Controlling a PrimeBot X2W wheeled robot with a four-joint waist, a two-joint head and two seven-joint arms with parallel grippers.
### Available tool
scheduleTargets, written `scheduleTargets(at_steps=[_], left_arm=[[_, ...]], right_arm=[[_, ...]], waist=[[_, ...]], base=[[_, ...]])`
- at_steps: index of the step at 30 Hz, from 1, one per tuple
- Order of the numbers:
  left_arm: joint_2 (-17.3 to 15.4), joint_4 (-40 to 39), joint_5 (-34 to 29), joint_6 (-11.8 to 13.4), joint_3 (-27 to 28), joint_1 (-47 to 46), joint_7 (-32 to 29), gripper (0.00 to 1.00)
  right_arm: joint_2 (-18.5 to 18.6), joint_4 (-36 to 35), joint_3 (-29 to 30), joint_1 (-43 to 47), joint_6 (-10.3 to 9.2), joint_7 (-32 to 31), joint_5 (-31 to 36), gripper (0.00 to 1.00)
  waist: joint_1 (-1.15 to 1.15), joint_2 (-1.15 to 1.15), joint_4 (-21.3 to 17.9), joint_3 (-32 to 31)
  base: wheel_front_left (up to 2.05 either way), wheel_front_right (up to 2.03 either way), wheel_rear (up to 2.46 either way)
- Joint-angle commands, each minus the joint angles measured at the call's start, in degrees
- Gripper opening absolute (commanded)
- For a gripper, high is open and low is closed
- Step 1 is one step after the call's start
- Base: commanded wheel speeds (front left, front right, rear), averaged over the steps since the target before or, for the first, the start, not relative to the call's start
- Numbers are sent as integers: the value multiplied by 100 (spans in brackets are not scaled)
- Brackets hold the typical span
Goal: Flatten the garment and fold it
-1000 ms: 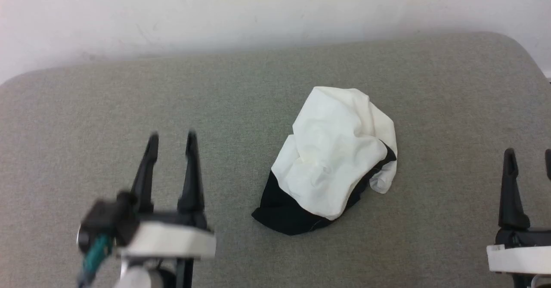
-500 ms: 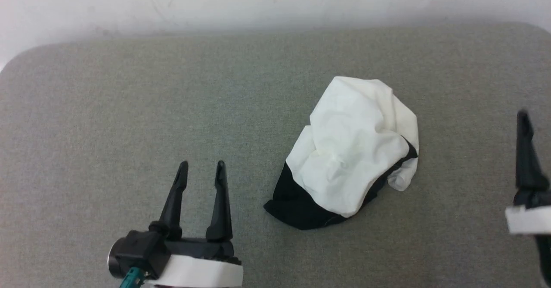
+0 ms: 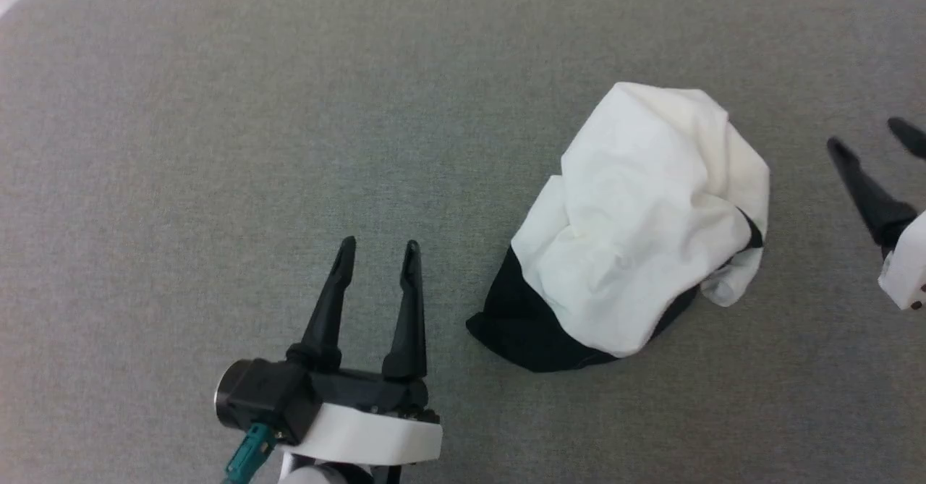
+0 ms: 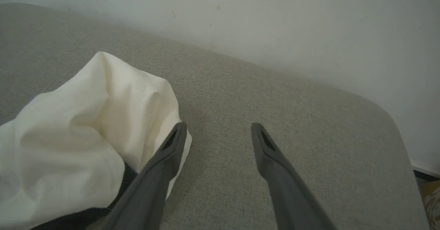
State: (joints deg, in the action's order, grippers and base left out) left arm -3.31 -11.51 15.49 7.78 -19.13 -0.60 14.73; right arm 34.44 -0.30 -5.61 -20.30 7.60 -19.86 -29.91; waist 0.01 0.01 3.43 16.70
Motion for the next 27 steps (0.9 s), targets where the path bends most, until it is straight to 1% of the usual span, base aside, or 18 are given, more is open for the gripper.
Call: scheduleTargets(at_steps=[1,5,8,11,13,14,15,16,21,27], left_arm=[[25,13,-80,-32,-27,-95,27,100],[39,-3,-75,-6,-178,-242,27,100],[41,-61,9,94,-315,-331,27,100],[42,-103,40,164,-460,-419,27,100],[42,-124,59,219,-538,-483,27,100],[42,-135,64,249,-567,-512,27,100],[42,-147,72,281,-589,-537,27,100],[42,-157,82,311,-604,-555,27,100],[43,-123,122,407,-590,-557,27,100],[43,-9,208,348,-455,-510,27,100]], right_arm=[[53,53,-89,-104,-11,-75,-94,100],[377,407,-591,-336,-11,-476,-420,100],[460,693,-876,-482,-11,-587,-664,100],[616,923,-1176,-613,-11,-597,-719,100],[656,1094,-1356,-655,-11,-606,-844,100],[670,1189,-1413,-683,-11,-611,-893,85],[688,1268,-1481,-715,-11,-614,-911,27],[704,1335,-1550,-752,-11,-596,-915,0],[750,1575,-1734,-998,-11,-371,-879,0],[766,1596,-1665,-1590,-11,99,-668,0]], waist=[[-1,-1,271,310],[-1,-1,483,536],[-1,-1,634,664],[-1,-1,782,783],[-1,-1,879,837],[-1,-1,920,854],[-1,-1,950,863],[-1,-1,967,867],[-1,-1,925,730],[-1,-1,641,227]], base=[[0,0,0],[0,0,0],[0,0,0],[0,0,0],[0,0,0],[0,0,0],[0,0,0],[0,0,0],[0,0,0],[0,0,0]])
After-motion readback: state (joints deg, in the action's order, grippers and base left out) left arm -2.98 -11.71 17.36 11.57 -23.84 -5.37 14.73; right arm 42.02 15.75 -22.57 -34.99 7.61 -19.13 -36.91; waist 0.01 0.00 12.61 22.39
